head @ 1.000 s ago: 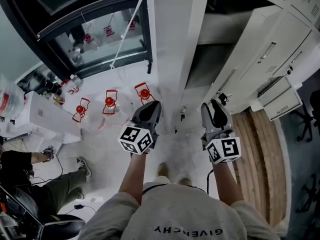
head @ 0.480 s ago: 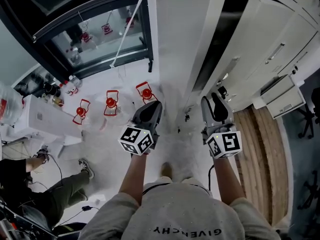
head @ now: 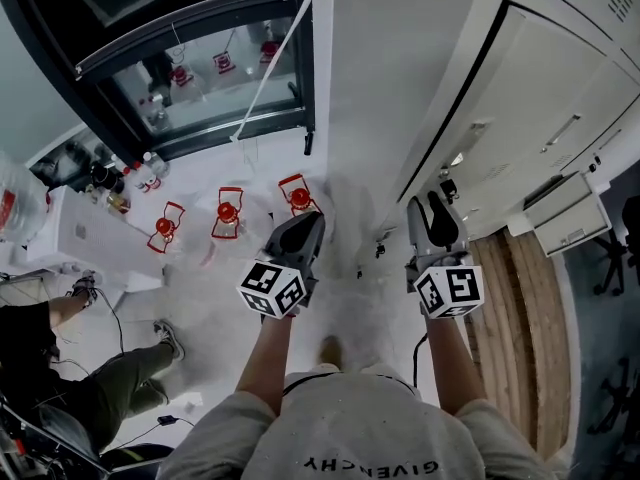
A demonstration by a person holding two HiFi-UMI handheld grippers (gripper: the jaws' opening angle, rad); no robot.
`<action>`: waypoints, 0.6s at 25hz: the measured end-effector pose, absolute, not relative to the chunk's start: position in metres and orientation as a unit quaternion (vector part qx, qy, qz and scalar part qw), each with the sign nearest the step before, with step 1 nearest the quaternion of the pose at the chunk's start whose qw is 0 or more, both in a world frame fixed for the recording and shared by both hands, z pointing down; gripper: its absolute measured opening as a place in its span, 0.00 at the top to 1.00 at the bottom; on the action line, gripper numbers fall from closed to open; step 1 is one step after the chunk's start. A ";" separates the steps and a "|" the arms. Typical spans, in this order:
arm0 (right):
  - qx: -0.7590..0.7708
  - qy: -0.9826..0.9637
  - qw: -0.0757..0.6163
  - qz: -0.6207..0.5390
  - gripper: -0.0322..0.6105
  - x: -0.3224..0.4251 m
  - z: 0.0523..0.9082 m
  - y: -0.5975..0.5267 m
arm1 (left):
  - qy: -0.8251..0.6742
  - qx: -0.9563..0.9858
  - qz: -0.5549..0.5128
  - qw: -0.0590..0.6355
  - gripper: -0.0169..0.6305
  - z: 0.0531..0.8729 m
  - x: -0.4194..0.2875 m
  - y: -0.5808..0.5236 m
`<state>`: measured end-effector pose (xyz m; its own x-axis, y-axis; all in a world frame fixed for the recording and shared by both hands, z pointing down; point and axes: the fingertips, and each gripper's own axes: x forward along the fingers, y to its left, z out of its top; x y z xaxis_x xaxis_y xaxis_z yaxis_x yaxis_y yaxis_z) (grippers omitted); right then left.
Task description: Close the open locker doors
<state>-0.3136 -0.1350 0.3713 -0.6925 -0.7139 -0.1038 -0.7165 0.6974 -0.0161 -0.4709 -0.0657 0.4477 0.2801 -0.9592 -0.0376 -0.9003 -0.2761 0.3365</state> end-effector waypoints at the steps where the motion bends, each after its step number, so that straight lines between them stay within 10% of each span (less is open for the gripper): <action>1: -0.389 0.920 0.051 0.013 0.74 -0.315 0.371 -0.137 | -0.590 0.789 -0.118 0.125 0.95 0.448 -0.473 -0.066; 15: -0.386 0.921 0.048 0.011 0.74 -0.323 0.373 -0.149 | -0.587 0.791 -0.117 0.127 0.95 0.449 -0.476 -0.071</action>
<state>-0.3232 -0.1492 0.3732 -0.6973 -0.7103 -0.0961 -0.7123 0.7016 -0.0171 -0.4761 -0.0709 0.4490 0.2825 -0.9586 -0.0365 -0.8992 -0.2779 0.3379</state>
